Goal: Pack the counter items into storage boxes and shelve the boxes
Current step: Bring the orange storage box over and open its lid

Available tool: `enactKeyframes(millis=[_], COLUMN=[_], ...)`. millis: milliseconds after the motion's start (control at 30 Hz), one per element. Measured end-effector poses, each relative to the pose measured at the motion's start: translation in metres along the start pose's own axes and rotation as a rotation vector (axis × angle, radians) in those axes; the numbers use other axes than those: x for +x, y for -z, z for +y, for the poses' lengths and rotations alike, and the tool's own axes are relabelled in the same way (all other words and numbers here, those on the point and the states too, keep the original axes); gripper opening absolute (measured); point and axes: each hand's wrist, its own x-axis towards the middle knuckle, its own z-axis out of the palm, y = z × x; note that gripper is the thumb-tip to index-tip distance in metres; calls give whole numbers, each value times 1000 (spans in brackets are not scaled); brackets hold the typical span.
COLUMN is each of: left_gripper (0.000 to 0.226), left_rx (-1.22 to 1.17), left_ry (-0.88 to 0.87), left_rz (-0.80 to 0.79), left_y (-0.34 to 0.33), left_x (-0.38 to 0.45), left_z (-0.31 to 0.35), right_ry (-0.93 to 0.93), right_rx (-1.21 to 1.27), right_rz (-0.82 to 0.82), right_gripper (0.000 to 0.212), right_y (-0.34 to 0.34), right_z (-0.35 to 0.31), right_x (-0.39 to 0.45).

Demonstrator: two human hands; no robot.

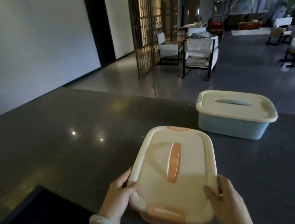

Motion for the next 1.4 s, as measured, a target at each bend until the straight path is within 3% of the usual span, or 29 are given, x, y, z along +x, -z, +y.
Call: enactKeyframes(millis=[300,567,867,933,1000,1100,1133,1233,1300,1400], left_gripper=[48,45,50,50,52,63,63,62,63,65], left_rx=[-35,-1,108,215,493,851,910,1113,1226,1375], left_ry=[52,33,-80,-131,-212,-454,-570,-796,-785,-732], left_rz=[131,-4,-185,-211,-211,-129,-123,-205,-291,-339], left_y=[50,106,179,184,186,179,174,152,137,126], left_x=[24,84,138,144,150,159,162,175,183,192], left_z=[3,5,-2,-1,5,18,22,31,31,23], right_ry=[90,67,11,-3,-3,144,215,426,543,539], right_rx=[35,53,128,135,79,-269,-295,-248,-296,-276], right_rz=[-60,53,202,224,238,346,335,92,15,48], right_gripper=[52,52,37,38,41,52,52,43,41,36], right_y=[-57,-107,-170,-170,-169,-169,-171,-189,-200,-203], right_z=[-32,-69,-113,-116,-117,-126,-133,-151,-153,-155], right_x=[24,24,22,22,18,7,2,-16,-23,-23])
